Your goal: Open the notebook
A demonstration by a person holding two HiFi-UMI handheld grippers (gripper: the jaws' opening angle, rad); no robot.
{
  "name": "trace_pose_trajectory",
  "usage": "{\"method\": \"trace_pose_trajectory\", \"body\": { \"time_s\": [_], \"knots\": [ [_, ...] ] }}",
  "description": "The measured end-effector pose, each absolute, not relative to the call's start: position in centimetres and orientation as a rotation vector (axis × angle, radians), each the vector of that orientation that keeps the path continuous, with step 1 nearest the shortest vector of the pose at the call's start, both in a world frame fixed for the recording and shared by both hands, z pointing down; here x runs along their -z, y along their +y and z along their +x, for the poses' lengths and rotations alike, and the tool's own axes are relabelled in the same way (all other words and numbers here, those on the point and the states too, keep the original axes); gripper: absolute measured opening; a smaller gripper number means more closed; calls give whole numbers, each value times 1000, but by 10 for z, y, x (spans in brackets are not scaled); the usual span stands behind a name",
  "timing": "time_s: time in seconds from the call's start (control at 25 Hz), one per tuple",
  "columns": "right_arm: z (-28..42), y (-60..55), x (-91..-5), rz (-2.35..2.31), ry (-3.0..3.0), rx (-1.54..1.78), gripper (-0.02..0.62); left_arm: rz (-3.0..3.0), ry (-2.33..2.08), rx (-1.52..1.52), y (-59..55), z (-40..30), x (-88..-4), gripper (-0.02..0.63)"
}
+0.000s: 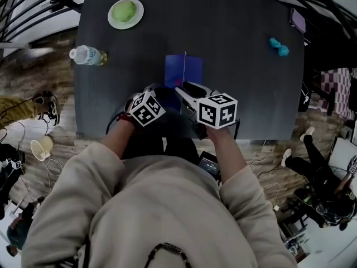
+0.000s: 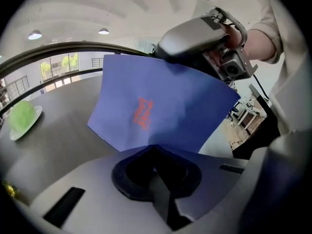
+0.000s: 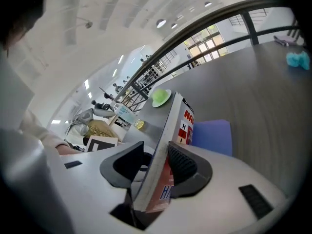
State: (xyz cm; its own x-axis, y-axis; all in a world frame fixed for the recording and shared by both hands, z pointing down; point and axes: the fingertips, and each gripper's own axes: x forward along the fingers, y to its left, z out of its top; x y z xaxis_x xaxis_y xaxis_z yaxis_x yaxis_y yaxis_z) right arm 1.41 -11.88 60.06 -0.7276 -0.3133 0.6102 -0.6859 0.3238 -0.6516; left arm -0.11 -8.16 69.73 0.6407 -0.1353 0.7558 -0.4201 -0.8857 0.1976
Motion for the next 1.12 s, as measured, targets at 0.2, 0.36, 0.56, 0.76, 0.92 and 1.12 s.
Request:
{"method": "trace_pose_trajectory", "body": {
  "time_s": [0.2,0.36,0.56,0.76,0.92,1.12],
  "knots": [
    [-15,-115,-587,801,-2274,-1441,170,2498,-422,-1057,-81,-4,-693,0],
    [-39,-115,-569,720,-2344,-1479,170,2525,-450,-899,-86,-15,-667,0],
    [-69,-110,-565,565,-2363,-1588,170,2496,-531,-655,-95,-49,-635,0],
    [-98,-104,-577,458,-2323,-1604,170,2395,-640,-529,-102,-88,-628,0],
    [-109,-104,-584,421,-2305,-1614,170,2274,-738,-455,-109,-105,-633,0],
    [-122,-95,-598,358,-2263,-1588,170,2223,-773,-451,-99,-108,-641,0]
  ]
}}
